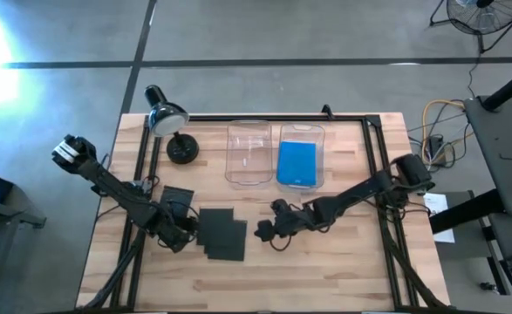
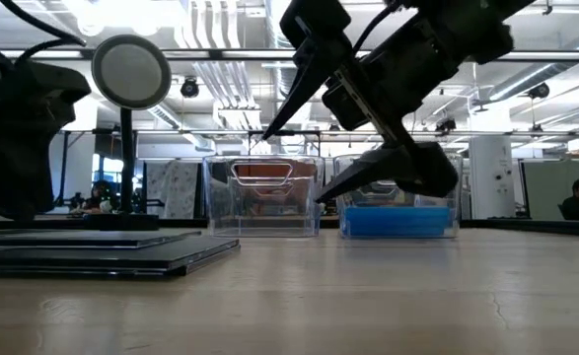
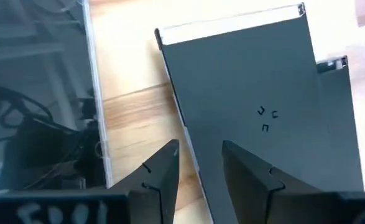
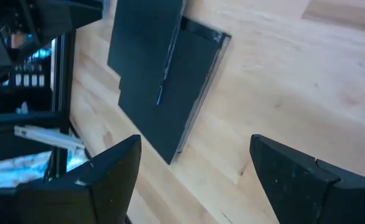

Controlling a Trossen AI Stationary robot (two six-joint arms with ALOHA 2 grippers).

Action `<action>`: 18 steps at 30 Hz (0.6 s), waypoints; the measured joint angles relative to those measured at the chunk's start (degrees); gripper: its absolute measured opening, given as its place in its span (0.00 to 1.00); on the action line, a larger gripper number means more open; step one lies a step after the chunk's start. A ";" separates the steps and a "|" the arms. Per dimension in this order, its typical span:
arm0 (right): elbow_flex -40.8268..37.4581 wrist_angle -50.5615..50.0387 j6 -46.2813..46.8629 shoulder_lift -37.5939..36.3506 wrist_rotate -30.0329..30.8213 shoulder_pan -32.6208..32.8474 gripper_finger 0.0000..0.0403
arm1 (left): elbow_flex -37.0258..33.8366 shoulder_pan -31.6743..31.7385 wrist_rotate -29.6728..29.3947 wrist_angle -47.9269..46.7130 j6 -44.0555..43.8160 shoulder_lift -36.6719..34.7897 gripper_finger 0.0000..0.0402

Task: Pick & place jewel cases by type
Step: Put the black CD case into the left transparent bin

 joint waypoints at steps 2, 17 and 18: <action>0.04 0.00 -1.21 0.12 -1.22 -0.80 0.73 | -0.79 0.00 0.14 0.33 -0.94 0.00 0.26; 2.88 0.15 -8.67 0.17 -1.67 -4.11 0.73 | -8.36 0.17 -0.12 13.65 -4.50 -0.06 0.26; 2.83 0.14 -9.09 0.17 -1.65 -4.46 0.73 | -8.48 0.17 -0.30 14.00 -4.48 -0.07 0.26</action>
